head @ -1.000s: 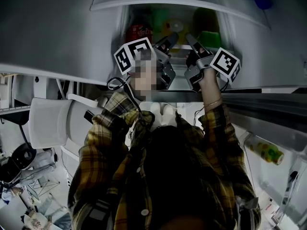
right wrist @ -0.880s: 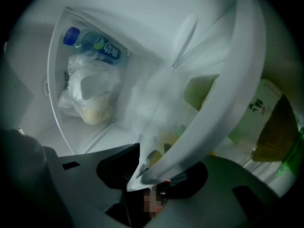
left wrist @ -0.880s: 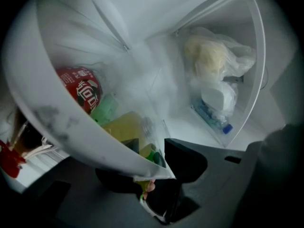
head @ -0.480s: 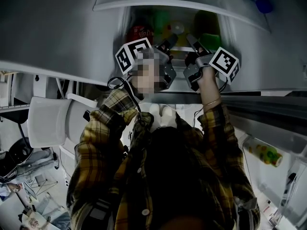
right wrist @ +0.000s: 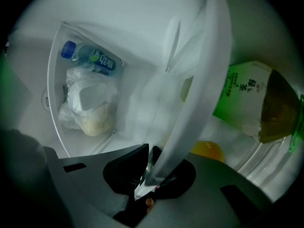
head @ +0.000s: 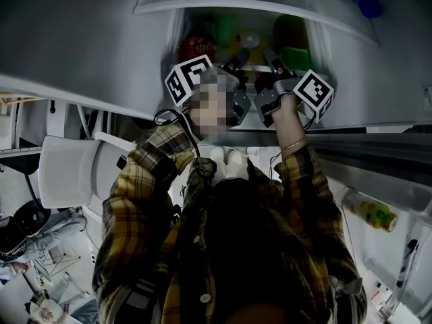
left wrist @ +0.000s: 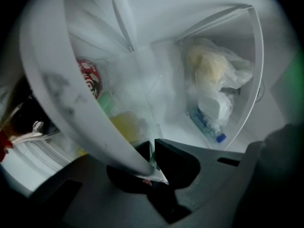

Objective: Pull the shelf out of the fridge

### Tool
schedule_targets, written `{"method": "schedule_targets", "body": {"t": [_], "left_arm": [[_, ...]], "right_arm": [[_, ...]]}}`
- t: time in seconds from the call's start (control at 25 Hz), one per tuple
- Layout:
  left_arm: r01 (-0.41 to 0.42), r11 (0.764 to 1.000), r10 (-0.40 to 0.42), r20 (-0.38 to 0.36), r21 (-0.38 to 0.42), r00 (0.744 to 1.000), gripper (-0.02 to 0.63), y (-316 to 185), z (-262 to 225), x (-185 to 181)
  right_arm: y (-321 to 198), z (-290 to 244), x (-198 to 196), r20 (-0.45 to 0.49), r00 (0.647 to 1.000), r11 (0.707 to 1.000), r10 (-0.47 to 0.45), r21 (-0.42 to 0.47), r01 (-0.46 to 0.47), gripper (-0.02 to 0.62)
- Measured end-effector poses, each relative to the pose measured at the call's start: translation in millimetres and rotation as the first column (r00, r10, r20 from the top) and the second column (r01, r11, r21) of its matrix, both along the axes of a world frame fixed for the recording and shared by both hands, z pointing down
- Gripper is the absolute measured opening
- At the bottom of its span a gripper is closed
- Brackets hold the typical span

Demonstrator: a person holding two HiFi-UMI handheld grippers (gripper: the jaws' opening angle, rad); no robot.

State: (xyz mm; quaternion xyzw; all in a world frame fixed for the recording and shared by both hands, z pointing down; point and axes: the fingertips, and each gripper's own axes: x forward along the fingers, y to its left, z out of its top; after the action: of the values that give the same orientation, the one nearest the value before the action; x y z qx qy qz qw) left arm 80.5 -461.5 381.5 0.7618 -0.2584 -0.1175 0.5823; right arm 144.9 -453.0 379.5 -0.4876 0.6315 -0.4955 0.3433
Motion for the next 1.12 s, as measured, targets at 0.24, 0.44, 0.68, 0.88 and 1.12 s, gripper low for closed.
{"method": "schedule_targets", "body": {"t": [0.24, 0.44, 0.68, 0.88, 1.12], "left_arm": [[0.01, 1.0, -0.01, -0.001, -0.002, 1.0, 0.043, -1, 0, 1], [0.014, 1.0, -0.014, -0.002, -0.004, 1.0, 0.043, 0, -1, -1], [-0.001, 1.0, 0.001, -0.003, -0.014, 1.0, 0.043, 5, -2, -2], [-0.01, 0.999, 0.01, -0.012, -0.035, 1.0, 0.041, 7, -2, -2], [-0.017, 0.998, 0.015, -0.031, -0.066, 0.999, 0.041, 9, -18, -8]], "right_arm": [[0, 1, 2, 0.033, 0.999, 1.0, 0.03, -0.004, -0.03, 0.043], [1, -1, 0, 0.057, 0.998, 0.999, 0.04, -0.006, -0.04, 0.04], [6, -1, -1, 0.082, 0.995, 0.999, 0.052, -0.019, -0.05, 0.038], [8, -1, -1, 0.084, 0.995, 0.998, 0.059, -0.042, -0.055, 0.037], [9, -18, -7, 0.08, 0.995, 0.996, 0.059, -0.065, -0.053, 0.037]]}}
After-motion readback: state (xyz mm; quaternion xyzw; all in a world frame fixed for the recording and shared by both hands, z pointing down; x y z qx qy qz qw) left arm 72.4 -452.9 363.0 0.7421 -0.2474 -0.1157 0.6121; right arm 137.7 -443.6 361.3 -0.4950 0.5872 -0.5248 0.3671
